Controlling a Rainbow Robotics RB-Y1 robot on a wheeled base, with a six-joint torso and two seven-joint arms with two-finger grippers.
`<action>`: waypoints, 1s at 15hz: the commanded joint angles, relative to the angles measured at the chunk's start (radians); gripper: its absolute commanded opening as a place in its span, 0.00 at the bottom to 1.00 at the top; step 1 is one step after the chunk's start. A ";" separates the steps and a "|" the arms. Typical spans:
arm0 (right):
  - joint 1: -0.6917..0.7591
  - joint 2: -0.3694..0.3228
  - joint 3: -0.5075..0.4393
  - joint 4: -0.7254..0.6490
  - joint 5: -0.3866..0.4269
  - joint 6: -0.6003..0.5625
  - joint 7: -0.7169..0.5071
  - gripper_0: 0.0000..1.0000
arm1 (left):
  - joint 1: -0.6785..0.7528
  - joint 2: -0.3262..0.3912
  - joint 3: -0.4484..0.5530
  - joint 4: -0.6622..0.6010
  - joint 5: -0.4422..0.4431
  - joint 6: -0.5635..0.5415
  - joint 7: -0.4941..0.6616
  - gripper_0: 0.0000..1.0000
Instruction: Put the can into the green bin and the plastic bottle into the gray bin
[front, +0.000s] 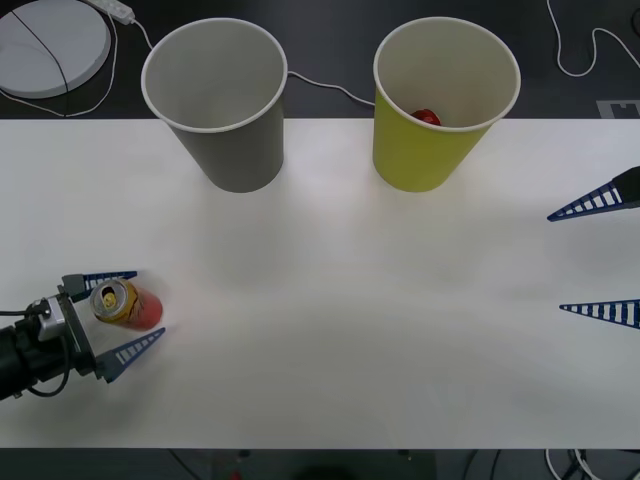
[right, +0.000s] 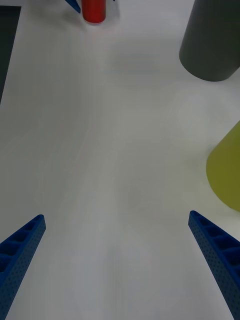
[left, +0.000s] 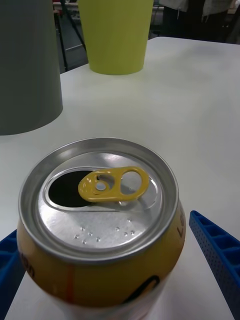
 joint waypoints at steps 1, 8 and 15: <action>0.000 0.000 0.000 0.000 0.000 0.000 0.000 1.00 | -0.003 0.000 0.000 0.000 -0.001 0.000 0.000 0.25; 0.000 0.000 0.000 0.000 0.000 0.000 0.000 1.00 | -0.010 -0.002 0.000 0.000 -0.002 0.000 0.001 0.00; 0.000 0.000 0.000 0.000 0.000 0.000 0.000 1.00 | -0.010 0.026 0.000 -0.052 -0.014 0.026 0.020 0.00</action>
